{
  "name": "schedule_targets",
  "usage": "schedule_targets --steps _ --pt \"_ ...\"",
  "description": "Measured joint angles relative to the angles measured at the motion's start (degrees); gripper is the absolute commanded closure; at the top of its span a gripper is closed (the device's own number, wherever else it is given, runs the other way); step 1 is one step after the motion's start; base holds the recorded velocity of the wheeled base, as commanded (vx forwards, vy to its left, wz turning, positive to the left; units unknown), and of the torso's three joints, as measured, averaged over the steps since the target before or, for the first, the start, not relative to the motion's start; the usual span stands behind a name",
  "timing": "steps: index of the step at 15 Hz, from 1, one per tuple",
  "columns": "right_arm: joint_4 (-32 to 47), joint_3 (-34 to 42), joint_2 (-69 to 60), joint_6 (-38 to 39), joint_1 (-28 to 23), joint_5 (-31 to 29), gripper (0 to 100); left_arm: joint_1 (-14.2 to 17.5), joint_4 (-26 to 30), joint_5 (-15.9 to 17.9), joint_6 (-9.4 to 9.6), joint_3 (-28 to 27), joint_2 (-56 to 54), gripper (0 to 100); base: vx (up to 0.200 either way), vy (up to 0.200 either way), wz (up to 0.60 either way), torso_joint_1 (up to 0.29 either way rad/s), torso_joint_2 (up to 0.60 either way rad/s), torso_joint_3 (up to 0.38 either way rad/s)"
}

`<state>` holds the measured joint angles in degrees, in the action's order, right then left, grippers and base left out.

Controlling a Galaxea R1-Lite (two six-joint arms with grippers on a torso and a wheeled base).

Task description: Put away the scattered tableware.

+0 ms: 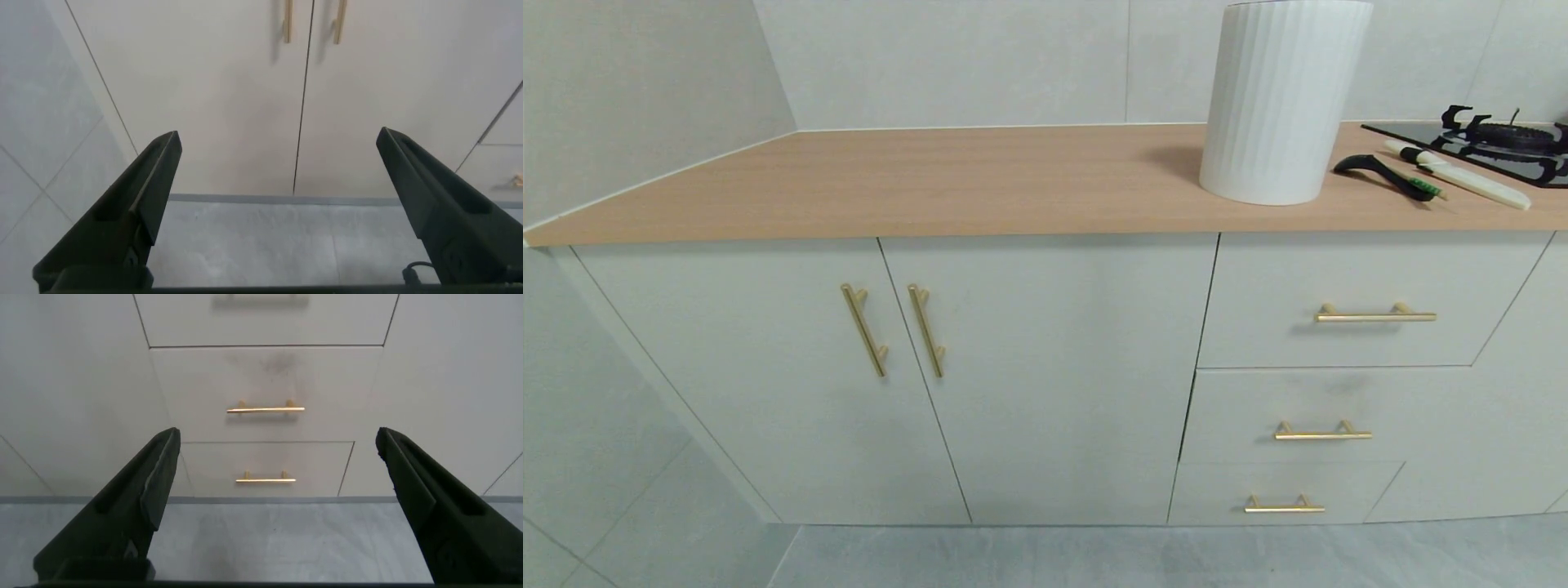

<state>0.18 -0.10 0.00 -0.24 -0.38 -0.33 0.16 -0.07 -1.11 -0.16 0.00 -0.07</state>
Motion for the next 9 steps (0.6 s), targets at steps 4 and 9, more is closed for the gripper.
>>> schedule_targets --steps 4,9 --pt "0.0 0.0 0.0 0.0 0.02 -0.02 0 0.0 0.0 -0.01 0.06 0.0 0.0 0 0.0 -0.15 0.0 0.001 0.0 0.005" --pt "0.0 0.0 0.0 0.0 0.02 0.0 0 0.0 0.02 -0.01 0.09 -0.02 0.0 0 0.0 -0.2 0.0 0.0 0.0 0.001"
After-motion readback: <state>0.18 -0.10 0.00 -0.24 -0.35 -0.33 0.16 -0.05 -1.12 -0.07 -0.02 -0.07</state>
